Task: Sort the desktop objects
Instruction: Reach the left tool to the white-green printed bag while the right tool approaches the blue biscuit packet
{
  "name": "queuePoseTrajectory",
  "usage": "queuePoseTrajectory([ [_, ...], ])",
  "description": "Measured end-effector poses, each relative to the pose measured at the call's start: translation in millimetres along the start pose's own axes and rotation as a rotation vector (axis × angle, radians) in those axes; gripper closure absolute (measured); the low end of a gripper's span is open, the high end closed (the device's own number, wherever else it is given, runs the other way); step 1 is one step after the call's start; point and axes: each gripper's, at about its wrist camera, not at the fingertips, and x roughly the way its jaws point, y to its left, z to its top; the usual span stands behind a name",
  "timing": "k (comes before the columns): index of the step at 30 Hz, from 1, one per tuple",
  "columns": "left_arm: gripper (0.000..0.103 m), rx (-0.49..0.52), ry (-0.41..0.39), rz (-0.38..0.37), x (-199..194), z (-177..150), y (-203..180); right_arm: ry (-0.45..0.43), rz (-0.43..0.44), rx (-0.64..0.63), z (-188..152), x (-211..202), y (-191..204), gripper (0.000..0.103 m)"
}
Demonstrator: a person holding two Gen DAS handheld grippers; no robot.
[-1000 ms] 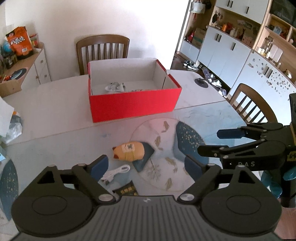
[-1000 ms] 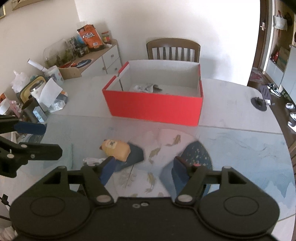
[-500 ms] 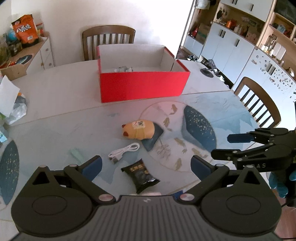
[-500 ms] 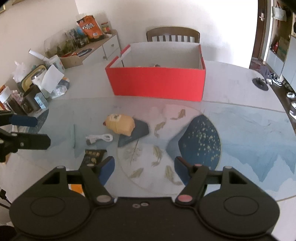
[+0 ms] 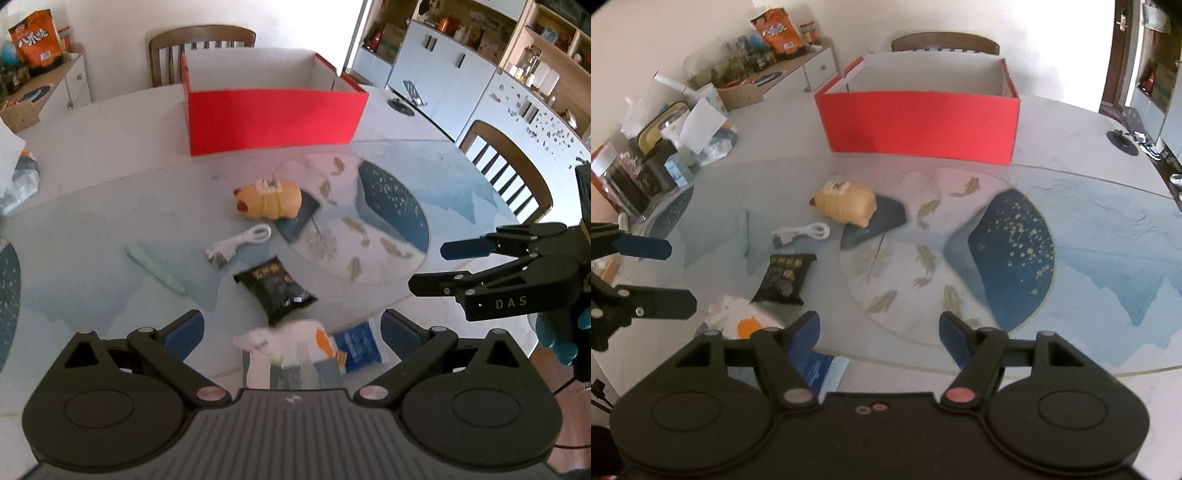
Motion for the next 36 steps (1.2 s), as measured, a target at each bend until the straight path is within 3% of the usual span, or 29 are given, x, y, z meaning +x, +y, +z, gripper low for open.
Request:
queuePoseTrajectory([
  [15,0.001,0.052,0.076,-0.028,20.5,-38.5,-3.2,0.088,0.06,-0.231,-24.2,28.8,37.7,0.031],
  [23,0.001,0.058,0.124,-0.035,32.4,-53.3,-4.0,0.128,0.075,-0.462,-31.9,44.1,59.4,0.031],
  [33,0.001,0.03,0.159,-0.013,44.5,-59.2,0.9,0.157,0.167,-0.734,-36.7,65.5,81.9,0.032],
  [36,0.001,0.022,0.161,-0.009,45.6,-57.7,2.3,0.151,0.191,-0.755,-37.9,70.5,84.6,0.034],
])
